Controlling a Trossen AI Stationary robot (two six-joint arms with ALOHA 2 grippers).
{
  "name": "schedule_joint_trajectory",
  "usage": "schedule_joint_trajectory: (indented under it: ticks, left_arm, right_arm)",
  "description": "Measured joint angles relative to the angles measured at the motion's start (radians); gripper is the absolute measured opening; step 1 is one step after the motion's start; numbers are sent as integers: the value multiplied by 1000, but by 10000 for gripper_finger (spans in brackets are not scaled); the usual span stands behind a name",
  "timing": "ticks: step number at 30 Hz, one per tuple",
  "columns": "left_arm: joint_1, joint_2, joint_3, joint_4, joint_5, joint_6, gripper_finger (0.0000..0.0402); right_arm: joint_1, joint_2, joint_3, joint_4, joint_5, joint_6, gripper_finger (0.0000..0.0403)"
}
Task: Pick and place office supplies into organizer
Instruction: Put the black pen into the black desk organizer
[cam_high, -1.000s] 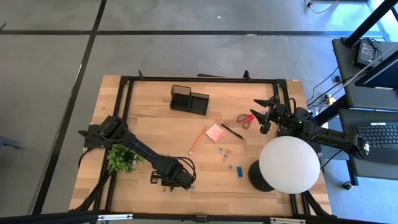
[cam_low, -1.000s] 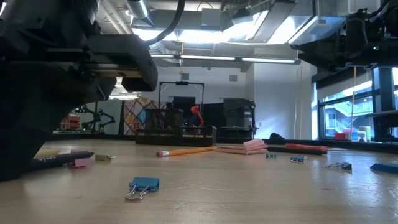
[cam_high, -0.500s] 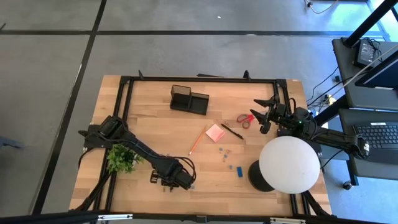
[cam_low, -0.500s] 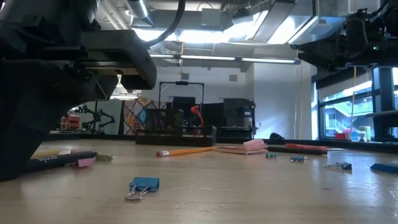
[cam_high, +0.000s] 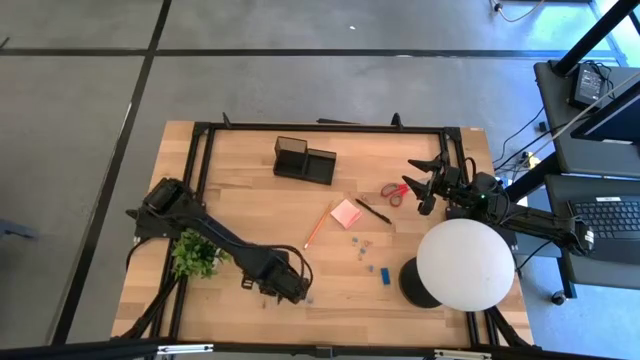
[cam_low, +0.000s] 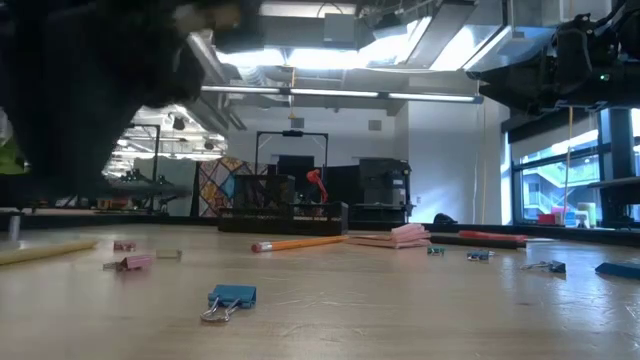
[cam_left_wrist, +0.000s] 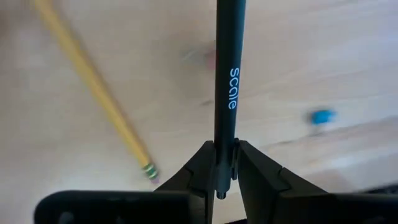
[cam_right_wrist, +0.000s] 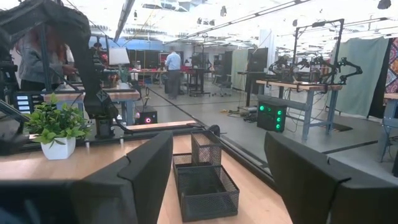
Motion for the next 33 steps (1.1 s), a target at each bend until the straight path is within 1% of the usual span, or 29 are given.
schedule_joint_trajectory:
  ticks: [3, 5, 9, 12, 15, 17, 20, 22, 27, 33]
  left_arm:
    - [0, -46, 0, -2, -123, 43, 50]
    - [3, -79, 1, -2, -223, 79, 50]
    - [9, -148, 1, -2, -477, 163, 50]
    - [19, -206, 1, -3, -639, 232, 50]
    - [45, -270, 2, -3, -740, 328, 50]
    - [74, -310, 2, -3, -774, 395, 50]
    - [133, -370, 2, -5, -789, 513, 50]
    - [185, -408, 2, -8, -771, 611, 50]
    - [355, -498, 3, -24, -612, 856, 50]
    - [564, -561, 3, -24, -405, 1149, 50]
  right_arm:
    - [0, 0, 0, 0, 0, 0, 257]
    - [0, 0, 0, 0, 0, 1, 257]
    - [0, 0, 0, 0, 0, 0, 257]
    - [0, 0, 0, 1, 0, 0, 257]
    - [0, 0, 0, 1, 0, 1, 257]
    - [0, 0, 0, 2, 0, 1, 257]
    - [0, 0, 0, 10, 0, 0, 257]
    - [0, 0, 0, 11, 0, 0, 257]
    - [0, 0, 0, 11, 0, -2, 257]
    - [0, 0, 0, 11, 0, -1, 257]
